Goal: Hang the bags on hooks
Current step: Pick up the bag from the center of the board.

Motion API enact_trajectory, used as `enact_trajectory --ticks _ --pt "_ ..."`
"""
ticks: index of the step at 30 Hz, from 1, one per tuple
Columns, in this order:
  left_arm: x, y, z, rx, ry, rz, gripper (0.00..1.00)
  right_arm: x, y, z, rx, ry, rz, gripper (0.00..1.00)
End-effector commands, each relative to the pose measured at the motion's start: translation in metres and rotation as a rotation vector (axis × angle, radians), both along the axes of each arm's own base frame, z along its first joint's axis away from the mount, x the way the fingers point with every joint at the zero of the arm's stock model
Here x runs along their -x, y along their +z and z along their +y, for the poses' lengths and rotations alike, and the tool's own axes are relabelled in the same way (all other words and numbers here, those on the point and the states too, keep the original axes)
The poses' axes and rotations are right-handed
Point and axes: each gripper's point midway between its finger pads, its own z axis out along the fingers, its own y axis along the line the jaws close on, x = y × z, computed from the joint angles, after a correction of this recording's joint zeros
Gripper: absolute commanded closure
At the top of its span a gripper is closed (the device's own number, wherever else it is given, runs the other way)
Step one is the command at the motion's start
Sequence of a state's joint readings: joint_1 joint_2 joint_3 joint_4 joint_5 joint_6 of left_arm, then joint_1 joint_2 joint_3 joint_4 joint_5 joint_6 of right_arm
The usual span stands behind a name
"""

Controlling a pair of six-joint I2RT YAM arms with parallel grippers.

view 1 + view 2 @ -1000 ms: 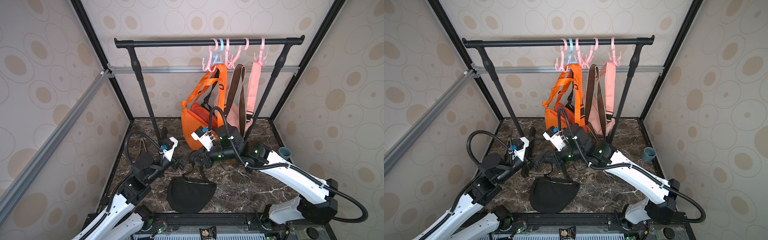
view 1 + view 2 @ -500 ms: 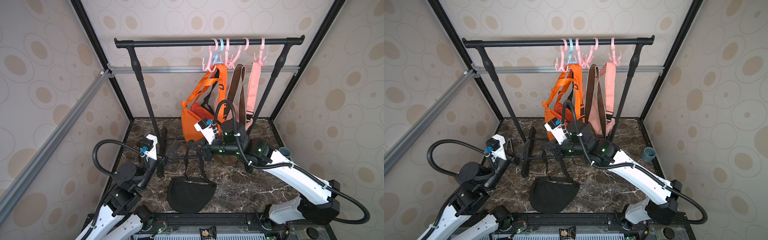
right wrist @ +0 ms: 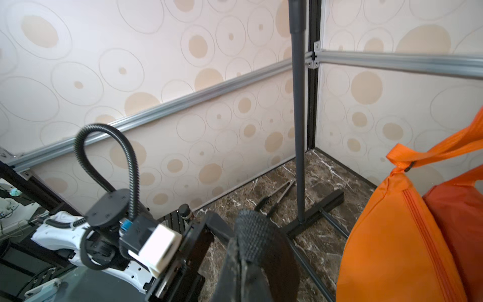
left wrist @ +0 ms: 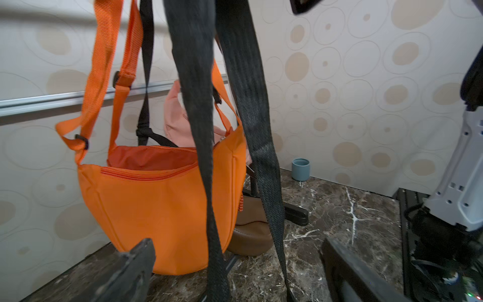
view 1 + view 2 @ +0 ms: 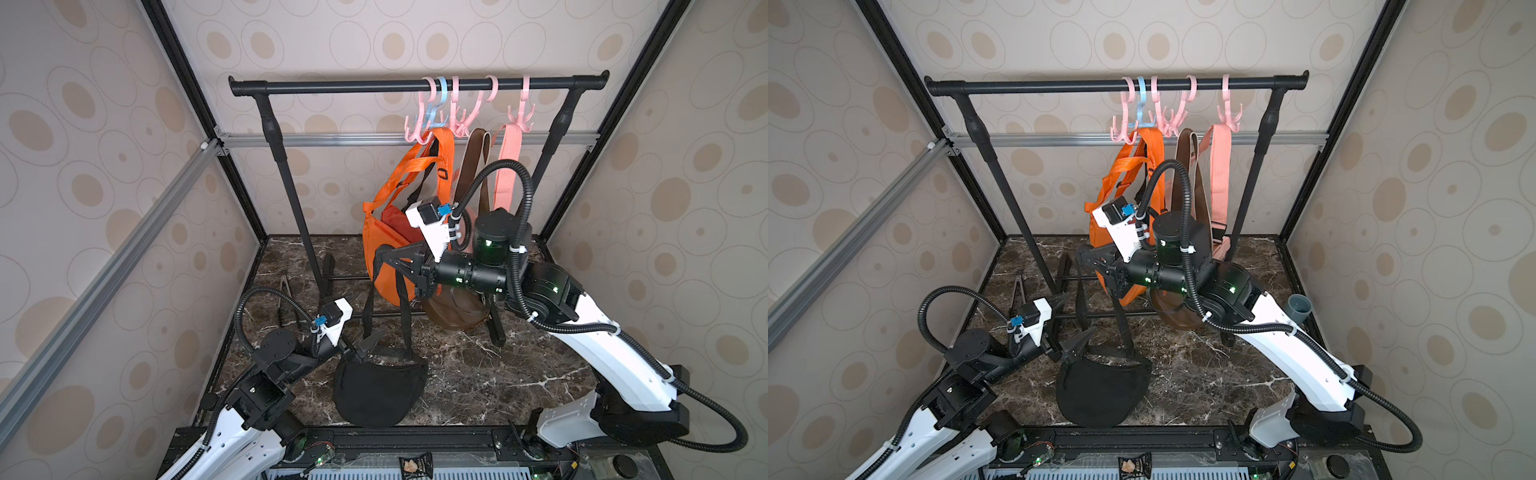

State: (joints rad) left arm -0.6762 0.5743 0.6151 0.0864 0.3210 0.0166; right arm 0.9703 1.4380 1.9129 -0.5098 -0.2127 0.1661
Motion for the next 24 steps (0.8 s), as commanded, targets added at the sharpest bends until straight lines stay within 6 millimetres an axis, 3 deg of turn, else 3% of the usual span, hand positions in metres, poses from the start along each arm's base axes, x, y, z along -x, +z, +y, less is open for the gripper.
enact_trajectory --ticks 1,3,6,8,12,17,24 --pt "0.0 0.012 -0.01 0.001 -0.047 -0.039 0.06 0.004 0.001 0.007 0.012 0.03 -0.016 1.0" --pt "-0.009 0.022 -0.009 -0.025 -0.002 -0.065 0.25 0.008 0.008 0.007 0.002 0.041 -0.028 1.0" --pt "-0.018 0.054 0.002 -0.021 0.083 -0.131 0.76 0.007 0.021 0.0 -0.001 0.012 -0.063 1.0" --pt "-0.02 0.083 0.014 0.006 0.152 -0.187 1.0 0.004 0.032 -0.006 0.0 -0.023 -0.102 1.0" --pt "-0.027 0.146 0.028 0.048 0.248 -0.243 1.0 0.004 0.067 -0.021 -0.021 -0.069 -0.19 1.0" --pt "-0.058 0.209 0.026 0.057 0.35 -0.223 1.0 0.001 0.115 -0.042 -0.063 -0.151 -0.304 1.0" --pt "-0.105 0.249 -0.001 0.012 0.4 -0.204 1.0 -0.01 0.151 -0.067 -0.124 -0.265 -0.418 1.0"
